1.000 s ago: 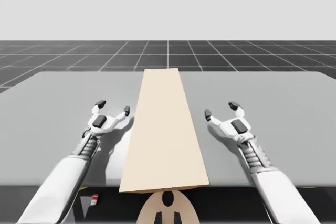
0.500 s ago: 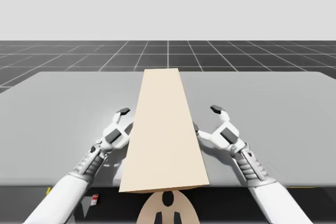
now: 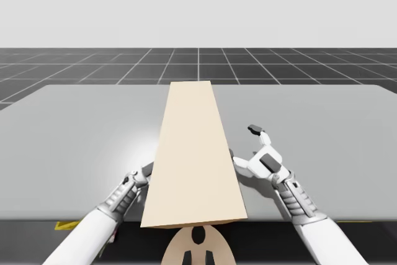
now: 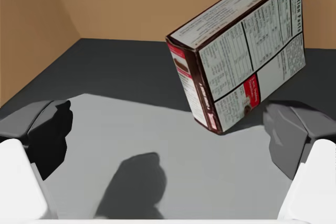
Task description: Retrieve the object from inside the box.
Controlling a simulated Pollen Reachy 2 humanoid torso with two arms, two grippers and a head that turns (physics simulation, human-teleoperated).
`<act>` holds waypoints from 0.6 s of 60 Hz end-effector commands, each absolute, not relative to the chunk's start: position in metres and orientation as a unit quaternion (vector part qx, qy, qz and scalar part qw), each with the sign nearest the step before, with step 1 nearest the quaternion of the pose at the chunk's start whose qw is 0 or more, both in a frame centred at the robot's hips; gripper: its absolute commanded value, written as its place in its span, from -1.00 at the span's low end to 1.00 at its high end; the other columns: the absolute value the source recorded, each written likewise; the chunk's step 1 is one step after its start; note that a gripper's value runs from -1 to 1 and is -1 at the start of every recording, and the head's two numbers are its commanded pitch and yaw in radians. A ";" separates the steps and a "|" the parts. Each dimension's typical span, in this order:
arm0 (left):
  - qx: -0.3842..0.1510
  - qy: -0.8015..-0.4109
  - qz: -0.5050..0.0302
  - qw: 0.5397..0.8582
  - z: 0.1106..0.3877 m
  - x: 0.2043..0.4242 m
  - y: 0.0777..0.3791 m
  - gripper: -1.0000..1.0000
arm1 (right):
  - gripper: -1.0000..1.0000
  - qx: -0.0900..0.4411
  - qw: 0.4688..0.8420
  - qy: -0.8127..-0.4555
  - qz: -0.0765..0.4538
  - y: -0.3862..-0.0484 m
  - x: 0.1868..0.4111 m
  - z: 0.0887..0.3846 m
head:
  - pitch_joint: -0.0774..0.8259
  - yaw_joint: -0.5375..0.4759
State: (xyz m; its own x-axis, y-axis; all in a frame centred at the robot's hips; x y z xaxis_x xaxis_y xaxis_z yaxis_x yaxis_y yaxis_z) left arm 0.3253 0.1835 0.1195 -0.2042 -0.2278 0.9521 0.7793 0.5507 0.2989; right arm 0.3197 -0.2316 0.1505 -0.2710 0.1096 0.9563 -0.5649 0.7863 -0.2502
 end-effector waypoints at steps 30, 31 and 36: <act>-0.318 -0.566 -0.498 0.575 0.112 0.368 0.116 -1.00 | -1.00 0.141 0.576 -0.747 0.301 -0.231 0.319 0.148 | -0.79 -0.02; -0.318 -0.566 -0.500 0.573 0.112 0.368 0.115 -1.00 | -1.00 0.141 0.576 -0.747 0.302 -0.231 0.319 0.148 | -0.79 -0.02; -0.329 -0.558 -0.509 0.566 0.111 0.368 0.107 -1.00 | -1.00 0.140 0.576 -0.746 0.302 -0.231 0.319 0.148 | -0.79 -0.03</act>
